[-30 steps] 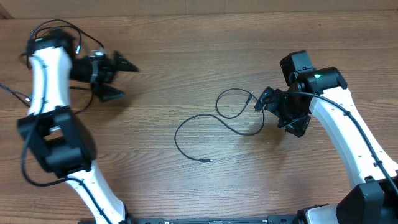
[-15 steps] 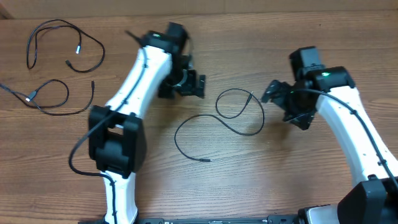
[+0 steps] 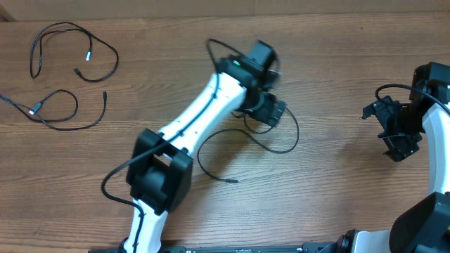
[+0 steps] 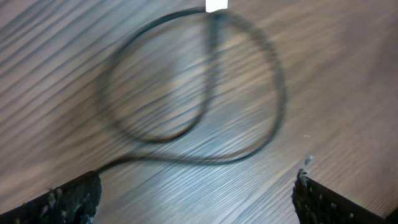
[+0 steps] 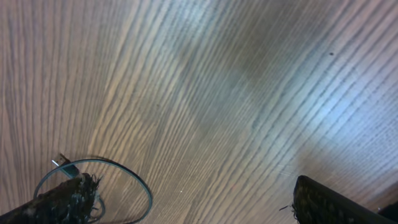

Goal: Untangle cables

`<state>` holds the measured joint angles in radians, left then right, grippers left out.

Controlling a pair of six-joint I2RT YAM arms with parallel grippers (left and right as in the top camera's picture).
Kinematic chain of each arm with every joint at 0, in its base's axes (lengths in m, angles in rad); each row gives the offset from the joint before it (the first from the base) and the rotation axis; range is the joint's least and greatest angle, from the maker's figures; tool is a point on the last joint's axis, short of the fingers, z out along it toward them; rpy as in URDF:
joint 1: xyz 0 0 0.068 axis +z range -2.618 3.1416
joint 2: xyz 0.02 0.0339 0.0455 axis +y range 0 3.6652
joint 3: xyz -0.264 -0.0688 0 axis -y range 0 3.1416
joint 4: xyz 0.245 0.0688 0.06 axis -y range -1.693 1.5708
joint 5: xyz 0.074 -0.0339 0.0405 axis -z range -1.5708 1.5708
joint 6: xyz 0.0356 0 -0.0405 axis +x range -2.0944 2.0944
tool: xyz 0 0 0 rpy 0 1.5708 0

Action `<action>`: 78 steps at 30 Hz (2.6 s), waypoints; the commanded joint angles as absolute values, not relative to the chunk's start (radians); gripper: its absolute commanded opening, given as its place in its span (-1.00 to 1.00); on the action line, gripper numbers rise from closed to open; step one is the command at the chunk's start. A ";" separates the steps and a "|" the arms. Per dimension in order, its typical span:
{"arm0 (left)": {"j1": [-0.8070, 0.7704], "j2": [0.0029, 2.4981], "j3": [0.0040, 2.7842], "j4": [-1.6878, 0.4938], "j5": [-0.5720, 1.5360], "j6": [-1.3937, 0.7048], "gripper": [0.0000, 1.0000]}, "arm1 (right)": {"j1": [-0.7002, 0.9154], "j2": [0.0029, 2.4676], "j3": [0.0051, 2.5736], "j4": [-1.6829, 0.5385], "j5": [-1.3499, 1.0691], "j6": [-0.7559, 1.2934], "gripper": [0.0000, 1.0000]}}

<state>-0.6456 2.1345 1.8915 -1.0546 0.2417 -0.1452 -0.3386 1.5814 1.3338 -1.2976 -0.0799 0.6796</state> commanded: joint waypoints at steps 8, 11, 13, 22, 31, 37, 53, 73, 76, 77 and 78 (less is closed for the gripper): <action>-0.817 2.217 1.893 -1.050 0.191 0.114 0.89 | -0.340 1.577 1.334 -1.284 -0.094 0.672 1.00; -0.834 2.238 1.892 -1.071 0.191 0.170 0.89 | -0.340 1.577 1.334 -1.284 -0.094 0.672 1.00; -0.837 2.255 1.892 -1.085 0.191 0.189 0.89 | -0.340 1.577 1.334 -1.285 -0.094 0.672 0.99; -0.839 2.322 1.892 -1.080 0.191 0.221 0.57 | -0.340 1.577 1.334 -1.284 -0.094 0.673 1.00; -0.839 2.352 1.891 -1.037 0.138 0.346 0.45 | -0.340 1.577 1.334 -1.284 -0.094 0.672 1.00; -0.841 2.352 1.884 -1.016 0.099 0.344 0.51 | -0.340 1.577 1.334 -1.284 -0.094 0.672 1.00; -0.869 2.423 1.880 -1.028 0.011 0.306 0.24 | -0.340 1.577 1.334 -1.284 -0.094 0.672 1.00; -0.864 2.437 2.075 -1.237 0.007 0.112 -0.91 | -0.340 1.578 1.334 -1.284 -0.094 0.672 1.00; -0.854 2.436 2.219 -1.332 0.007 0.034 -0.92 | -0.340 1.577 1.334 -1.284 -0.094 0.672 1.00; -0.848 2.436 2.273 -1.362 0.007 0.009 -0.91 | -0.340 1.577 1.334 -1.284 -0.094 0.672 1.00; -0.841 2.436 2.318 -1.384 0.007 -0.010 -0.92 | -0.340 1.577 1.334 -1.284 -0.094 0.672 1.00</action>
<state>-0.8600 2.4516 2.1769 -1.3563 0.0029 0.0982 -0.3389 1.5814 1.3338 -1.2861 -0.0971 0.6792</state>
